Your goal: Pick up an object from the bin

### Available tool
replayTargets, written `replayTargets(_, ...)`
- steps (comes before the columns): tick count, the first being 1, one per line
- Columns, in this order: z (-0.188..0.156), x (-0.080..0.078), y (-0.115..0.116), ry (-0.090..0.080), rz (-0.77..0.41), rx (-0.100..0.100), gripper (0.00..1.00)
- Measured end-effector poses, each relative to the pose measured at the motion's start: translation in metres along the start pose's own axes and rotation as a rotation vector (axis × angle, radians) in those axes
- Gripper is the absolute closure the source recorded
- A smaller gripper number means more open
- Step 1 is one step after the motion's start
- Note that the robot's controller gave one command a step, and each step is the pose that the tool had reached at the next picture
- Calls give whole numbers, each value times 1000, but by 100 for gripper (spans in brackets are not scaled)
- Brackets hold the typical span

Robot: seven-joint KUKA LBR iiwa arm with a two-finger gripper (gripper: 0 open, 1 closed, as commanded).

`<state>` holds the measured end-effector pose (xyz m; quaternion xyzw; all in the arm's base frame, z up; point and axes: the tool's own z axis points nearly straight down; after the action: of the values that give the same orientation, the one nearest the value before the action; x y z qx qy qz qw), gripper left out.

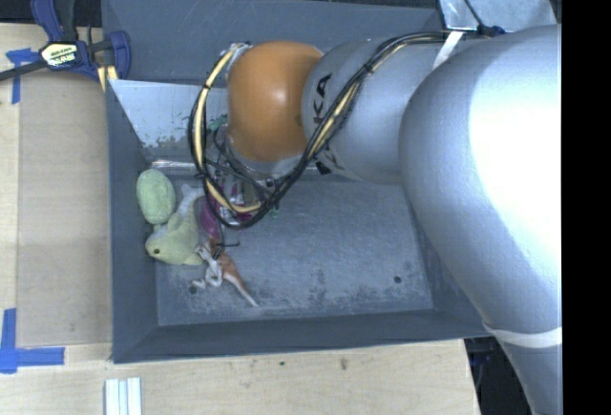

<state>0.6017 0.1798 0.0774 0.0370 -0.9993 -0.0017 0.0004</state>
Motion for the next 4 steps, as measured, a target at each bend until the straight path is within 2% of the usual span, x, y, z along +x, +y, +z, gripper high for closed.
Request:
replayTargets(1, -23, -1, -4, -11, 67, 0, 0)
replayTargets(2, -7, 2, -9, -7, -10, -2, 0)
replayTargets(3, 0, -6, -7, 15, 122, 0, 100)
replayTargets(4, 0, -6, -7, 15, 122, 0, 100)
